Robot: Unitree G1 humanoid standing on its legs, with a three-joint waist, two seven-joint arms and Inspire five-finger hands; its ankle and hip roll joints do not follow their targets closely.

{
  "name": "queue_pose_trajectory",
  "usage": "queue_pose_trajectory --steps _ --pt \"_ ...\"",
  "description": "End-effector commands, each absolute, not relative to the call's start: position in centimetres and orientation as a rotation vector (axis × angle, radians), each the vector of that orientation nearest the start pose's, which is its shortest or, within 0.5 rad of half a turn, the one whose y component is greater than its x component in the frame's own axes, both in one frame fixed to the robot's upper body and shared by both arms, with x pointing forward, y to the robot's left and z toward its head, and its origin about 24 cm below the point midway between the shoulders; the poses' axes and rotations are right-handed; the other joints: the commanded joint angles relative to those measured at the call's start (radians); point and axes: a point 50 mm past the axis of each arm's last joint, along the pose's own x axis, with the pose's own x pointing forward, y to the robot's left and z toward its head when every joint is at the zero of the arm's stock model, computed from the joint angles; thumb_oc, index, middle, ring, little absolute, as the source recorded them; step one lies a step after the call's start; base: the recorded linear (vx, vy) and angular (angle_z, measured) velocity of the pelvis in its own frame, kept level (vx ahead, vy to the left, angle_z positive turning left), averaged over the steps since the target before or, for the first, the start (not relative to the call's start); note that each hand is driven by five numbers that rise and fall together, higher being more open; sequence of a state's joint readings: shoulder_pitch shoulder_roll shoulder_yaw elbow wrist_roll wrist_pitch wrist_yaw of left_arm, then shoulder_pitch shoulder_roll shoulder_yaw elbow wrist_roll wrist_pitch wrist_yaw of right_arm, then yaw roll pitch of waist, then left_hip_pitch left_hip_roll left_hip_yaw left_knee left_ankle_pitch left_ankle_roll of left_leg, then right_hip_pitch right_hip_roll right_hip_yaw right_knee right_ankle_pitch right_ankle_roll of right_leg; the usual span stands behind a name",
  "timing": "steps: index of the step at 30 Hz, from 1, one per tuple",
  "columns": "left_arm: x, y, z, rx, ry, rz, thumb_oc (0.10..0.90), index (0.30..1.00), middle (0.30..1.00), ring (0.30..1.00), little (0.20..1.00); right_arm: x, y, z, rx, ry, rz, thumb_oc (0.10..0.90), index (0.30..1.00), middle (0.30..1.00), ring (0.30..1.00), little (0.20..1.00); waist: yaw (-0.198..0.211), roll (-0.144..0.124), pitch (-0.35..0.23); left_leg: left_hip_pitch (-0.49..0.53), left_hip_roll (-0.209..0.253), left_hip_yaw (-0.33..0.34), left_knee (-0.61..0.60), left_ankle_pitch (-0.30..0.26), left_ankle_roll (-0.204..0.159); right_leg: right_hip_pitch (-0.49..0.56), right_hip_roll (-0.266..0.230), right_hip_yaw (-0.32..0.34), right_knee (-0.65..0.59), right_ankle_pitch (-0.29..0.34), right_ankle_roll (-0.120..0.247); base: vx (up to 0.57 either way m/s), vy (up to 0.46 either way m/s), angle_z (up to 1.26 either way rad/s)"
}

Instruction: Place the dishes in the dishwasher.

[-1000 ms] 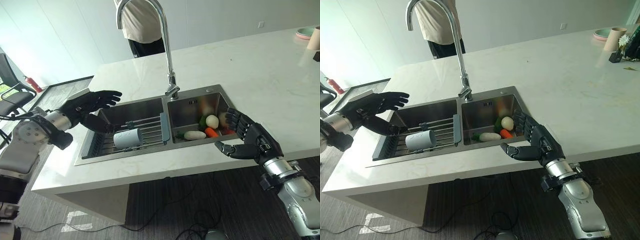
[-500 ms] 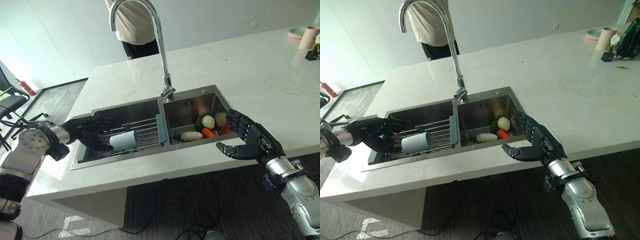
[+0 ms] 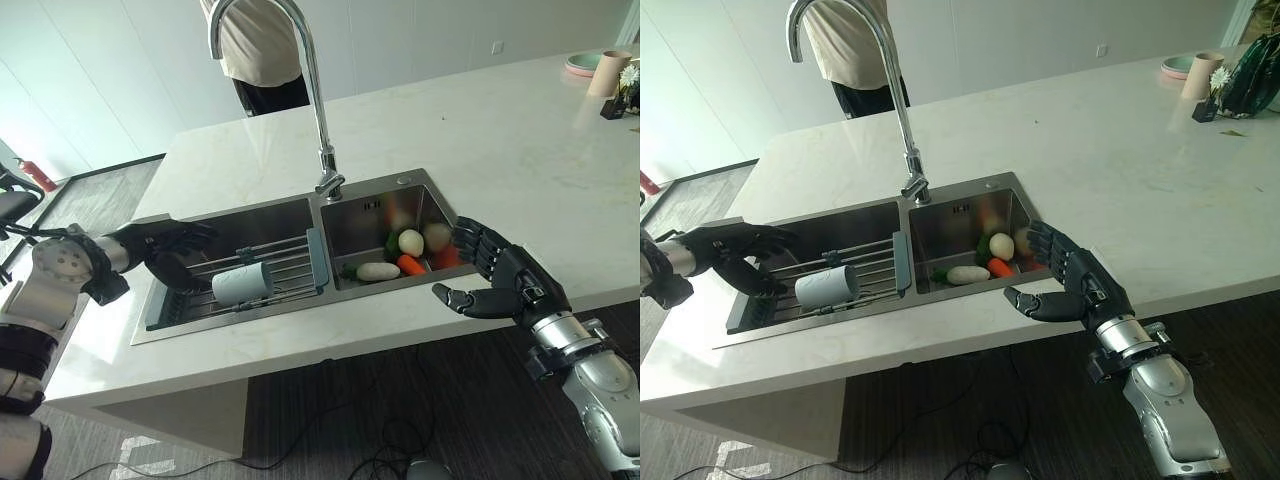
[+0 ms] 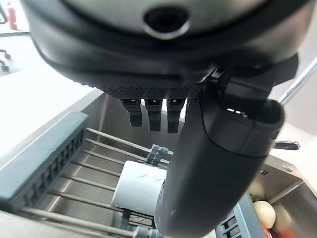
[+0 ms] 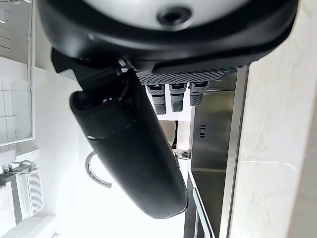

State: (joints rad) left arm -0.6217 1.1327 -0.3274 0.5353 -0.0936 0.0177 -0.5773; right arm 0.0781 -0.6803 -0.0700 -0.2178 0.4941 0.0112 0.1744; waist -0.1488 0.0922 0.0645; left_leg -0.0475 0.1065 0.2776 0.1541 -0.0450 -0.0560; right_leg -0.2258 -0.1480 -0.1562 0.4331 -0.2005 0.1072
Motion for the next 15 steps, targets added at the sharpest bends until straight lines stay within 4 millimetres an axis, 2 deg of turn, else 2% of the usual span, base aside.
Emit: queue_pose_trajectory --steps 1,15 --pt "31.6 34.6 26.7 1.179 0.103 -0.108 0.8 0.9 0.9 0.9 0.9 24.4 -24.0 18.7 -0.225 -0.454 0.26 0.8 0.9 0.9 0.9 0.9 -0.017 0.004 -0.04 -0.002 0.036 0.008 0.146 -0.189 -0.023 0.126 -0.015 -0.003 -0.133 0.037 0.097 -0.02 0.0 -0.07" --pt "32.3 34.8 24.6 1.162 0.224 -0.183 0.8 0.9 0.9 0.9 0.9 24.5 -24.3 18.5 -0.241 -0.445 0.262 0.8 0.9 0.9 0.9 0.9 -0.044 0.006 -0.043 0.009 0.036 0.027 0.146 -0.194 -0.015 0.126 0.001 0.018 -0.133 0.039 0.094 -0.01 0.002 -0.07"
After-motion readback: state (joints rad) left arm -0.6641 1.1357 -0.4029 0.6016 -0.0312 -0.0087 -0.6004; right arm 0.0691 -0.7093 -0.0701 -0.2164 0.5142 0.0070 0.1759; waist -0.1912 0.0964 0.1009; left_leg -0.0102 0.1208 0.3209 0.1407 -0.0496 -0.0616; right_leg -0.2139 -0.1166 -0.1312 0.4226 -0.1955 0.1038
